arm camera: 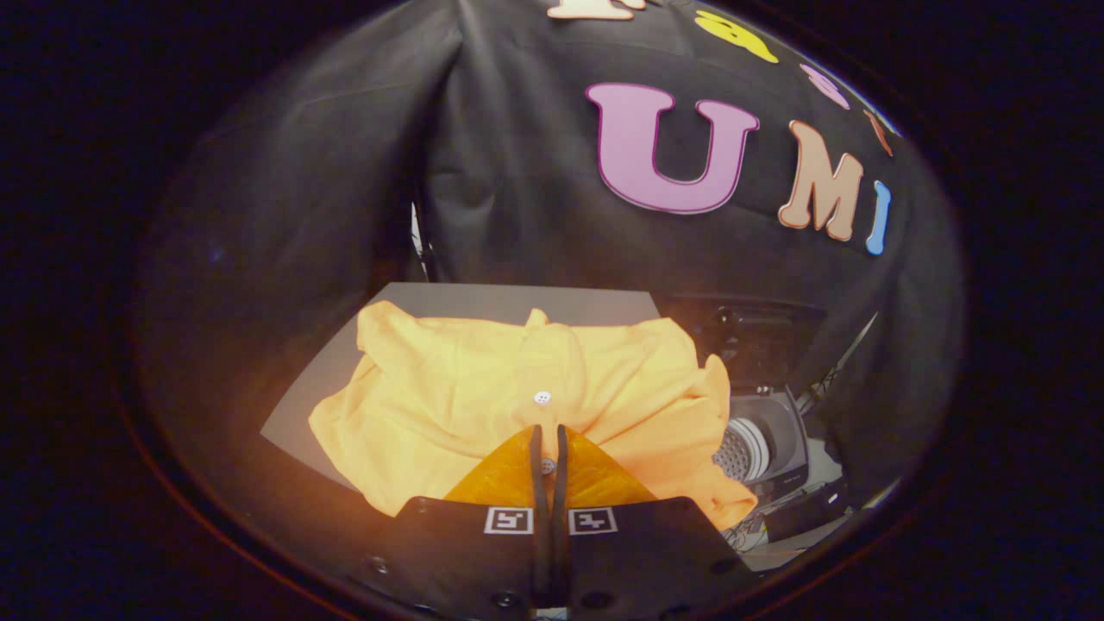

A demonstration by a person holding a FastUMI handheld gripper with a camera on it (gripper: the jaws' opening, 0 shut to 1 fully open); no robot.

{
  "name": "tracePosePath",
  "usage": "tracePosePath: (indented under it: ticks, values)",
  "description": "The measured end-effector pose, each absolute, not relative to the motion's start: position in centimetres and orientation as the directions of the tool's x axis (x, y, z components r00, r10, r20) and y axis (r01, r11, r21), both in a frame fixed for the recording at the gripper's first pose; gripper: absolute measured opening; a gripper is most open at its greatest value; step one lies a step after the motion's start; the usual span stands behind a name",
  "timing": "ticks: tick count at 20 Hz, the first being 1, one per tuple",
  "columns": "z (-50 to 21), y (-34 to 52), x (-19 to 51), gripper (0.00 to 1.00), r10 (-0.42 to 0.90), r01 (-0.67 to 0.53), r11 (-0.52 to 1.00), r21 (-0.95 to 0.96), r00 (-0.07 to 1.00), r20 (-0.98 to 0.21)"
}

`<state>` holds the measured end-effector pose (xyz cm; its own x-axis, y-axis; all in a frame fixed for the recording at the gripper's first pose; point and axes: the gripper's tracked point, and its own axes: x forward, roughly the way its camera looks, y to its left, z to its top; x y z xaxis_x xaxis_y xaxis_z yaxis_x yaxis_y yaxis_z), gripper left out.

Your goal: Put the clothes into the washing machine and then close the washing machine lid.

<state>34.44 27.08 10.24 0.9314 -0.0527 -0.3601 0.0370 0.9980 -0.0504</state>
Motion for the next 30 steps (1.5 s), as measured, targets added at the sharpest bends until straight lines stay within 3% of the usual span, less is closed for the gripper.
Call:
tracePosePath:
  ticks: [9, 15, 23, 30]
  values:
    - [16.7, 21.8, 29.0, 0.00, -0.130, 0.121, 0.991, -0.048, 0.956, -0.262]
    - [20.2, 16.0, 28.9, 0.01, -0.203, 0.192, 0.978, -0.077, 0.963, -0.178]
    - [21.1, 6.3, 33.3, 0.00, -0.323, 0.314, 0.946, -0.084, 0.935, -0.147]
    - [15.1, 0.0, 39.3, 0.00, -0.369, 0.355, 0.929, -0.101, 0.903, -0.219]
